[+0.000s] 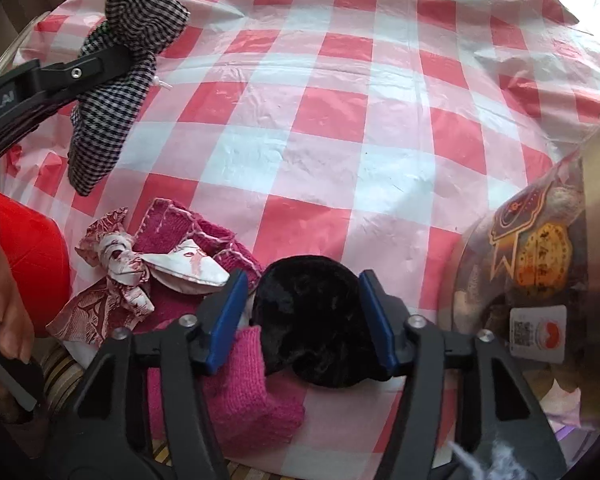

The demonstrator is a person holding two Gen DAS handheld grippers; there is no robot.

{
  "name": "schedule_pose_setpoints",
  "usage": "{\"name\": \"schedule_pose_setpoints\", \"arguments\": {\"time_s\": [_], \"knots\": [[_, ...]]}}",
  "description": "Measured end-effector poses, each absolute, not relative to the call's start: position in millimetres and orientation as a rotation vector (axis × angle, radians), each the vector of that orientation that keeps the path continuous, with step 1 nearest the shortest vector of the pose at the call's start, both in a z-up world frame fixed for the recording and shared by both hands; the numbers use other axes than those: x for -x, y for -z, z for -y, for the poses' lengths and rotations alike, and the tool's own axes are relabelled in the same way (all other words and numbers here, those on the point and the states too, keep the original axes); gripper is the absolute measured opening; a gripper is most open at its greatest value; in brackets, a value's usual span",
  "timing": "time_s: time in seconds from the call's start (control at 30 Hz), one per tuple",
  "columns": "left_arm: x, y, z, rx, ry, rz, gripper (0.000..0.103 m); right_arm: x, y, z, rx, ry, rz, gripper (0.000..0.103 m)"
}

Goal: Organize soft objects
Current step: 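Grasp the houndstooth pouch with the left tool while the right tool grasps the black scrunchie, then lift the houndstooth pouch and black scrunchie off the table with both tools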

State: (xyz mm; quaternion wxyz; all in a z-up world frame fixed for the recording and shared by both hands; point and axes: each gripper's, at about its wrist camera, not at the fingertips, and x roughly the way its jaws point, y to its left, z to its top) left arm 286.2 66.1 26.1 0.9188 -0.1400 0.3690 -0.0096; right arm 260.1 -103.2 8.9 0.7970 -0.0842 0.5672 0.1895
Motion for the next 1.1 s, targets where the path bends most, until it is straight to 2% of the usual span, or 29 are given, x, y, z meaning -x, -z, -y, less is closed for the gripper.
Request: {"name": "schedule_pose_setpoints", "arguments": {"time_s": [0.07, 0.23, 0.7, 0.8, 0.97, 1.1], "knots": [[-286.0, -25.6, -66.8, 0.292, 0.023, -0.755, 0.017, -262.8, -2.2, 106.0, 0.169, -0.415, -1.226, 0.037], [-283.3, -26.5, -69.3, 0.306, 0.025, -0.748, 0.017, -260.1, -11.6, 108.8, 0.162, -0.431, -1.141, 0.018], [-275.8, -35.5, -63.9, 0.331, 0.053, -0.690, 0.017, -242.3, -71.2, 113.0, 0.139, -0.438, -0.826, 0.017], [-272.7, -36.9, -63.7, 0.337, 0.058, -0.679, 0.017, -233.0, -87.3, 115.6, 0.138, -0.446, -0.767, 0.014], [-264.6, -43.2, -58.9, 0.339, 0.080, -0.662, 0.017, -218.3, -105.3, 124.8, 0.136, -0.468, -0.734, 0.013], [-257.1, -46.6, -56.6, 0.335, 0.073, -0.654, 0.017, -222.5, -91.2, 126.7, 0.140, -0.471, -0.827, 0.013]]}}
